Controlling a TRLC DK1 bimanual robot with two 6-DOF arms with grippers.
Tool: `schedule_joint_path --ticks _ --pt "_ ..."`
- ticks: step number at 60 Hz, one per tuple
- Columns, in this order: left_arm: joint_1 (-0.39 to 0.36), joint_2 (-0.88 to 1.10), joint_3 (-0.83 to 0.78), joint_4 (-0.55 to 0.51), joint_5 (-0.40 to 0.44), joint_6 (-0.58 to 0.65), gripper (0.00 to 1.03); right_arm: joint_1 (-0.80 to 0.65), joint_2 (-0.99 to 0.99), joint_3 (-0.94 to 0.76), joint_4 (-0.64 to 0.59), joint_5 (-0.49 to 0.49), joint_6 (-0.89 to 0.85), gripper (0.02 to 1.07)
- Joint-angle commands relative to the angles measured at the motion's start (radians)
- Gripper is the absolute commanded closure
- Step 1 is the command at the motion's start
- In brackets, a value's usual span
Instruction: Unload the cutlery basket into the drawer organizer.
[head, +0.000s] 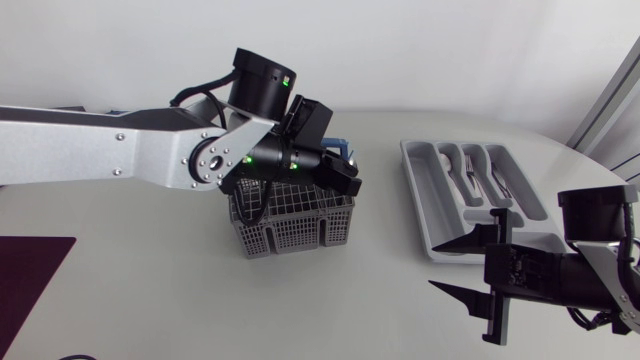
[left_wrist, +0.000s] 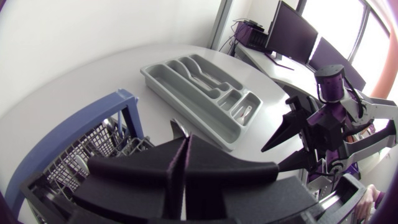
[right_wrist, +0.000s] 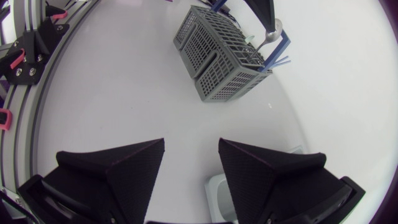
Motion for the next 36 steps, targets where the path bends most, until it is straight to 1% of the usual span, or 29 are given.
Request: schedule_joint_path --ticks 1,4,8,25,27,29,32,36 --pt "0.012 -0.039 -0.032 0.022 0.034 -0.01 0.96 0.012 0.005 0.028 0.018 0.004 0.039 0.42" --pt "0.015 -0.049 -0.036 0.025 0.046 -0.01 0.96 0.018 0.013 0.037 0.026 0.004 0.063 0.42" --pt "0.019 -0.069 -0.042 0.03 0.062 -0.01 0.96 0.021 0.02 0.052 0.026 0.004 0.092 0.38" --pt "0.022 -0.154 -0.075 0.053 0.128 -0.007 0.96 0.05 0.036 0.083 0.033 0.001 0.151 0.38" --pt "0.023 -0.161 -0.078 0.053 0.131 -0.004 0.96 0.05 0.04 0.087 0.033 -0.002 0.157 0.38" --pt "0.023 -0.171 -0.083 0.054 0.138 0.001 0.96 0.05 0.046 0.093 0.033 -0.005 0.166 0.34" --pt "0.028 -0.181 -0.085 0.053 0.143 0.007 0.96 0.05 0.057 0.104 0.029 -0.01 0.174 0.34" --pt "0.035 -0.189 -0.086 0.043 0.174 0.016 0.96 0.05 0.068 0.12 0.024 -0.019 0.189 0.34"
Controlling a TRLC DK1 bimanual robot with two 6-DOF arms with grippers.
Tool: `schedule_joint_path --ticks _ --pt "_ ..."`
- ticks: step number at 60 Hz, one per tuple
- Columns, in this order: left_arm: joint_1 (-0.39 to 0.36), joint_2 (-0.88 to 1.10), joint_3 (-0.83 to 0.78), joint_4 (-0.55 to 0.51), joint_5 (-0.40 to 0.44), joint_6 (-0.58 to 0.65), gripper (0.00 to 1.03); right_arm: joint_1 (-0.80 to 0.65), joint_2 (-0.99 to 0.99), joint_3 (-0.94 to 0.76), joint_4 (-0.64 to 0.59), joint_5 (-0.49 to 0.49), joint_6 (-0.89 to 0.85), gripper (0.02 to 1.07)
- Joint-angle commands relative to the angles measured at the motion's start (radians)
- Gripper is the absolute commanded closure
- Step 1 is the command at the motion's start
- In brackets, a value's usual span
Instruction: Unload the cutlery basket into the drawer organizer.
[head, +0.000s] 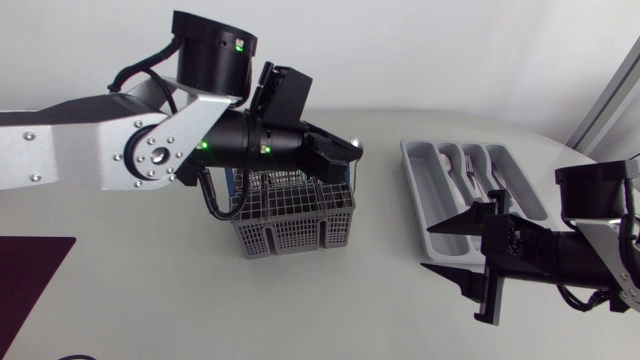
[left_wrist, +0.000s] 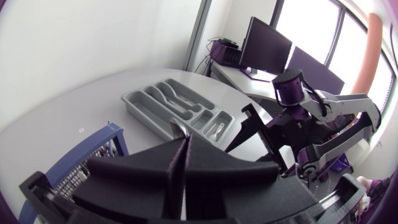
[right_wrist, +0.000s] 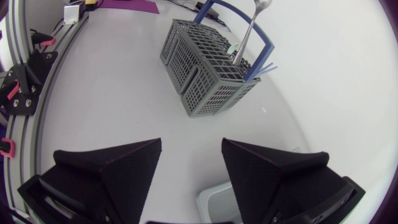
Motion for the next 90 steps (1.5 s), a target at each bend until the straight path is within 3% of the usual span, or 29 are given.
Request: schedule_joint_path --ticks 1,16,37,41,64,72,79,83,90 --pt "0.014 -0.028 -0.027 0.004 0.029 0.019 0.96 0.005 0.023 0.037 0.001 -0.014 0.041 0.34" --pt "0.021 -0.021 0.039 -0.172 0.21 0.215 0.96 0.001 0.039 0.118 -0.081 -0.096 0.074 0.34" --pt "-0.034 -0.027 0.072 -0.39 0.322 0.522 0.96 0.024 0.078 0.184 -0.2 -0.172 0.034 0.31" --pt "-0.046 -0.019 0.09 -0.497 0.359 0.642 0.96 0.047 0.092 0.195 -0.232 -0.181 0.012 0.31" --pt "-0.097 0.027 0.139 -0.721 0.415 0.878 0.96 0.154 0.095 0.24 -0.347 -0.218 -0.014 0.32" --pt "-0.1 0.044 0.15 -0.738 0.425 0.898 0.96 0.199 0.087 0.244 -0.378 -0.229 -0.017 0.45" --pt "-0.1 0.058 0.156 -0.744 0.425 0.907 0.96 0.232 0.079 0.247 -0.402 -0.234 -0.017 0.49" --pt "-0.1 0.067 0.161 -0.746 0.426 0.912 0.96 0.258 0.067 0.247 -0.41 -0.234 -0.015 0.57" --pt "-0.1 0.068 0.165 -0.746 0.44 0.913 0.96 0.278 0.061 0.252 -0.414 -0.235 -0.008 0.62"
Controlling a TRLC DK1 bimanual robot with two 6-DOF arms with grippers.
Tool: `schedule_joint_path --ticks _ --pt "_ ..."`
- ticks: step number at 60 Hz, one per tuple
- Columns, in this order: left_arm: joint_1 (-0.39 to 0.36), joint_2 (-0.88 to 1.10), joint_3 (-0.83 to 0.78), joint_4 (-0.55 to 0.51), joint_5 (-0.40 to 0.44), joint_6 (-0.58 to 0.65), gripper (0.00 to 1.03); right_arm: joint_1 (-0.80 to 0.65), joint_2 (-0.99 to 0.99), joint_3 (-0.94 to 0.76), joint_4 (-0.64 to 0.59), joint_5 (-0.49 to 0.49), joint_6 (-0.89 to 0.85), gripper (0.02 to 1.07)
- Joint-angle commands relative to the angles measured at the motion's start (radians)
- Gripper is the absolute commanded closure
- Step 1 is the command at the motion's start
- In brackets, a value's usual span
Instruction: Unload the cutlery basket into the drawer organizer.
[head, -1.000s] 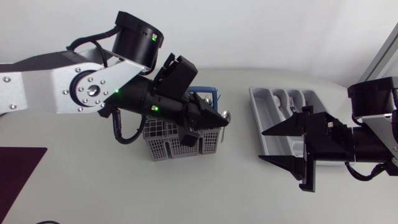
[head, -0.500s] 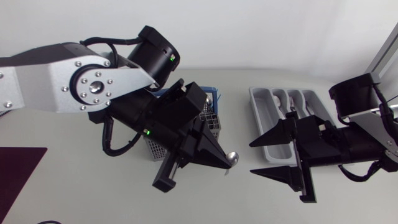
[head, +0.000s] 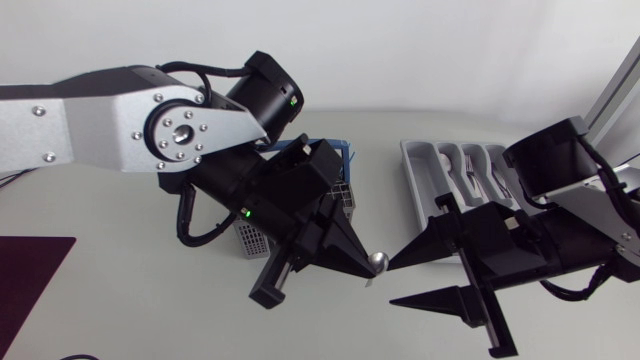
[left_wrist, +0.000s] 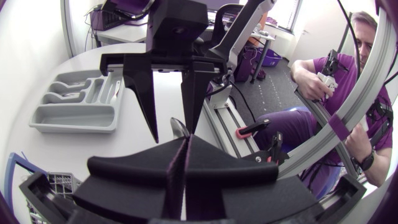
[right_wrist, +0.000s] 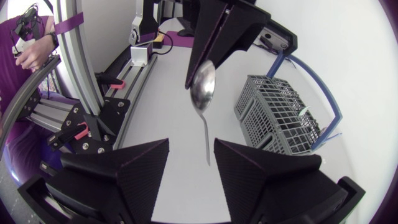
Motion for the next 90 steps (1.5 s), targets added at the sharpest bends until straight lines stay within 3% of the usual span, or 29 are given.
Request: schedule_joint_path --ticks 1,11,22,56,69,76,79,90 --pt "-0.009 0.018 0.037 -0.011 0.032 0.032 0.96 0.017 -0.009 0.025 -0.016 -0.009 -0.002 0.62" --pt "-0.018 0.022 0.035 -0.025 0.046 0.043 0.96 0.02 -0.003 0.032 -0.011 -0.009 0.004 0.63" --pt "-0.018 0.025 0.032 -0.027 0.054 0.046 0.96 0.042 0.003 0.046 -0.01 -0.012 0.016 0.78" --pt "-0.016 0.025 0.028 -0.03 0.072 0.046 0.97 0.082 0.025 0.038 -0.015 -0.01 0.036 1.01" --pt "-0.004 0.03 0.04 -0.03 0.074 0.029 0.92 0.086 0.028 0.037 -0.024 -0.004 0.037 1.01" --pt "0.019 0.031 0.069 -0.03 0.074 -0.01 0.24 0.085 0.029 0.037 -0.031 0.005 0.039 1.01" --pt "0.03 0.025 0.08 -0.03 0.074 -0.025 0.05 0.077 0.028 0.035 -0.033 0.011 0.039 1.01" --pt "0.103 0.002 0.097 0.006 0.072 -0.122 0.05 -0.027 0.028 0.028 -0.059 0.024 -0.015 1.01"
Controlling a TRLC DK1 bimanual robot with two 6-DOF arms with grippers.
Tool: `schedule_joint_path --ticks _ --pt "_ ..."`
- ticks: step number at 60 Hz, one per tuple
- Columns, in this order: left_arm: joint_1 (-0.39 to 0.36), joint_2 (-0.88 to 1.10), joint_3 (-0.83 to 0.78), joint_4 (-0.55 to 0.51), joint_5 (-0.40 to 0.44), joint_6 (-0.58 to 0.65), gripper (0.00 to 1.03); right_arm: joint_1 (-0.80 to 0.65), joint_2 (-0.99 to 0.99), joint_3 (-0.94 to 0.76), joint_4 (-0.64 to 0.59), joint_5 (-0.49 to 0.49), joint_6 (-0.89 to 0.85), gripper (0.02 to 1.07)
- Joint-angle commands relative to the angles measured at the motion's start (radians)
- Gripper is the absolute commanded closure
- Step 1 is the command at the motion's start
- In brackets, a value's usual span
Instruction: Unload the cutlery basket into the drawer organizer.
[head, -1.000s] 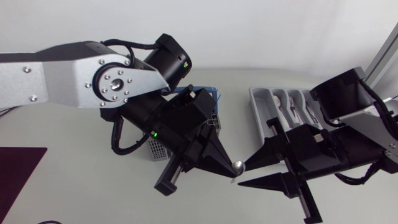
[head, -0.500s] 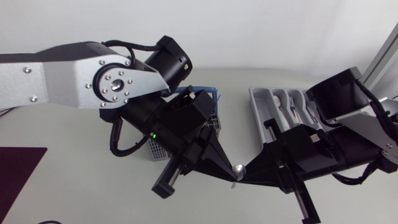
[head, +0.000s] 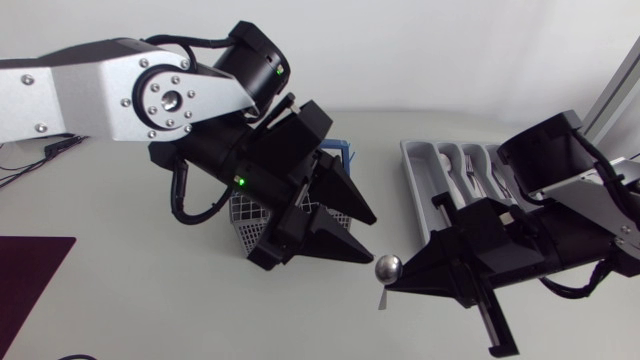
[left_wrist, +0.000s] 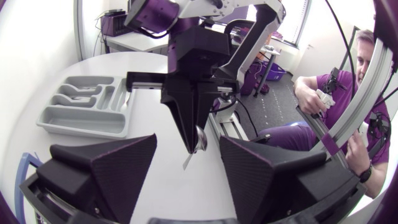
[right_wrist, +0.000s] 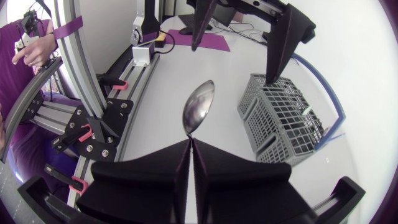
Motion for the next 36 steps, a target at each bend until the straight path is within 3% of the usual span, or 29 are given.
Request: schedule_joint_path --ticks 1,12,36 --pt "0.043 -0.014 0.024 0.017 0.015 -0.069 0.05 -0.052 0.012 -0.006 -0.022 0.01 -0.035 1.01" --pt "0.111 -0.069 -0.007 0.036 -0.051 -0.112 0.05 -0.243 0.013 -0.019 -0.025 0.056 -0.137 1.01" --pt "0.181 -0.119 -0.137 0.067 -0.318 -0.165 0.05 -0.597 0.032 -0.034 0.038 0.235 -0.361 1.01"
